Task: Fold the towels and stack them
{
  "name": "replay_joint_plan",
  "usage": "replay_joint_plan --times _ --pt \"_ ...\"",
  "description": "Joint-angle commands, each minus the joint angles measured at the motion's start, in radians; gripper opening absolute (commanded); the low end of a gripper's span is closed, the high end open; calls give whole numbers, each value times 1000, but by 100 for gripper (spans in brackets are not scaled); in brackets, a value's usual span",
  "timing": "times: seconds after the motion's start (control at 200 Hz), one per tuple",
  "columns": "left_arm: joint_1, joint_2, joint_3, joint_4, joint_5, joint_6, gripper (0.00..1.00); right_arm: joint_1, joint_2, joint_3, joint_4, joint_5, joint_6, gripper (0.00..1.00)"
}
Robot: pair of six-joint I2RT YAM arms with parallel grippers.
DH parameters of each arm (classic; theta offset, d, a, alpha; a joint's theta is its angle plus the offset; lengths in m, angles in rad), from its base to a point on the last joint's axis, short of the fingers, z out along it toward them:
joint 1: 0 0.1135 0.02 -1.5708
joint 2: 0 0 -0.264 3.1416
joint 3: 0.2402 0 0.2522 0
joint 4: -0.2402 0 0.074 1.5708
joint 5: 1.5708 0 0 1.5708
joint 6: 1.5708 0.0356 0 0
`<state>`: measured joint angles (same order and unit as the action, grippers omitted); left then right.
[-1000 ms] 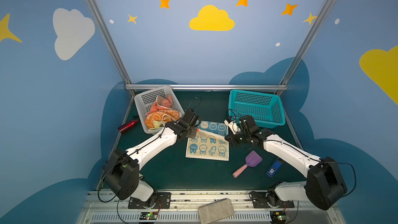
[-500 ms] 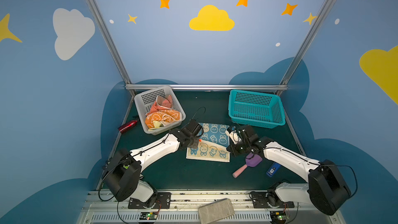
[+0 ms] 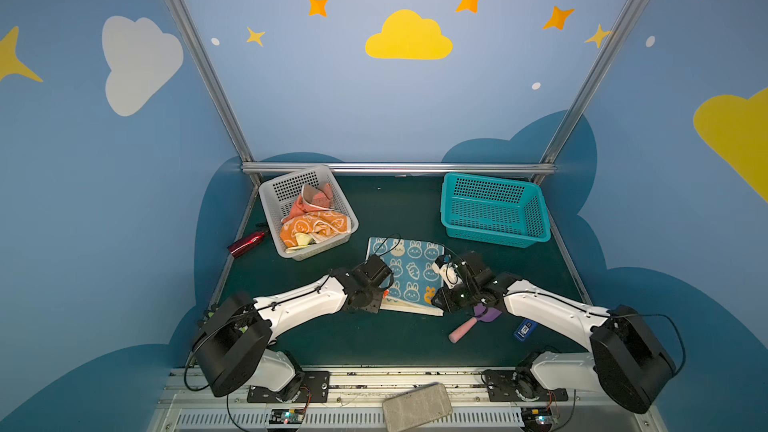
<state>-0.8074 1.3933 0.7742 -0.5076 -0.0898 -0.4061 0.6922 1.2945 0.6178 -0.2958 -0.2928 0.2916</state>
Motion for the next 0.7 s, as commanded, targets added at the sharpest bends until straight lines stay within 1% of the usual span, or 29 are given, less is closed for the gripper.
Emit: replay_joint_plan --times 0.0,0.095,0.185,0.23,0.305,0.36,0.496,0.606,0.696 --pt "-10 -89 -43 -14 -7 -52 32 20 -65 -34 -42 4 60 32" --pt "-10 -153 -71 -39 -46 -91 34 23 -100 -38 -64 40 68 35" --pt "-10 -193 -79 -45 -113 -130 44 23 -119 -15 -69 107 79 42" --pt "-7 -198 -76 -33 -146 -125 51 23 -116 9 -65 134 80 46" --pt "8 -181 -59 -4 -168 -94 58 22 -92 48 -51 206 91 51" --pt "35 -148 -29 4 -169 -78 65 18 -56 108 -60 275 99 54" --pt "114 -33 59 55 -148 -30 78 6 54 203 -66 329 69 57" --pt "181 91 165 103 -95 24 81 -28 156 292 -69 323 60 59" --pt "229 196 274 89 -62 57 82 -58 242 378 -69 299 56 60"
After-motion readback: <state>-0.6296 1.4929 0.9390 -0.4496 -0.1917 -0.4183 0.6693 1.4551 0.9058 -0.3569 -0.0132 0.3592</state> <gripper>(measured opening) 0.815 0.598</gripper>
